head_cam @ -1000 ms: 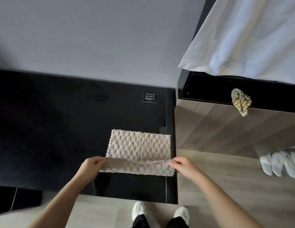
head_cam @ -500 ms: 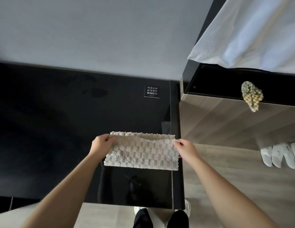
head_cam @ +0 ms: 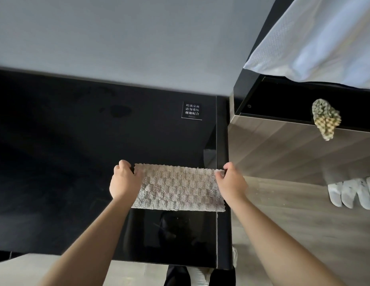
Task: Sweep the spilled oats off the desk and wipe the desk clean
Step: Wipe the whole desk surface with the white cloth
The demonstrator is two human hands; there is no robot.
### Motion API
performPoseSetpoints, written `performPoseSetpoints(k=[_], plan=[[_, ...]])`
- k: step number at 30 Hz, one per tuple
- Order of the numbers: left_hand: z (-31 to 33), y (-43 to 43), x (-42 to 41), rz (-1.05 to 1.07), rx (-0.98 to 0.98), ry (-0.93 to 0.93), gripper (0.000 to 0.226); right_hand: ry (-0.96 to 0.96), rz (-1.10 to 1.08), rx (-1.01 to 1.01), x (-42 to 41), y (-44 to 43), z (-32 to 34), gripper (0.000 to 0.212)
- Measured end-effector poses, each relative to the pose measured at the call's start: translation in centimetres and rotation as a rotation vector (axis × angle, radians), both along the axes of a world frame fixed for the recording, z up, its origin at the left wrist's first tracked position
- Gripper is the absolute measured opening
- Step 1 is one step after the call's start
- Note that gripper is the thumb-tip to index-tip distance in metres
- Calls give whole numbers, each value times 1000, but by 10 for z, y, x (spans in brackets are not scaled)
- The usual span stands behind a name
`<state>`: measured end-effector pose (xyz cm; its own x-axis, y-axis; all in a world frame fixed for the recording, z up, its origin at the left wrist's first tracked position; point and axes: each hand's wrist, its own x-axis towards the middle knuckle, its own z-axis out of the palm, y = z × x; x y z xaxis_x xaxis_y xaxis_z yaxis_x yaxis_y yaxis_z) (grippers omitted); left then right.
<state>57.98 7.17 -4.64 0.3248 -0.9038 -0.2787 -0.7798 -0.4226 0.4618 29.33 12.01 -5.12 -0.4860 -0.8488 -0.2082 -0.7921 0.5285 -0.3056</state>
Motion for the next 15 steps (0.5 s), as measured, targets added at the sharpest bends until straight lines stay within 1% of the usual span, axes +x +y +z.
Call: performPoseSetpoints(k=[1,3,5,7,9,12,14,15], plan=[[1,8,2,0,-19,-6,39,62,55,-89,1,7,1,28],[0,23,6,-36,21,-58,47,167,248,-201,6,24,1,46],[-3,34,5,-74,103,-129,42,170,490,-103,16,38,-1,60],[-5,37,2,-56,162,-137,34,140,645,63,26,47,-14,64],[-4,33,-1,-14,196,-81,26,141,684,123,31,52,-29,65],[1,26,-1,-4,186,47,24,164,706,189,33,54,-35,68],[14,22,-8,-41,163,142,22,125,718,215,30,49,-25,67],[23,21,-15,-72,156,199,21,70,709,220,27,47,-19,63]])
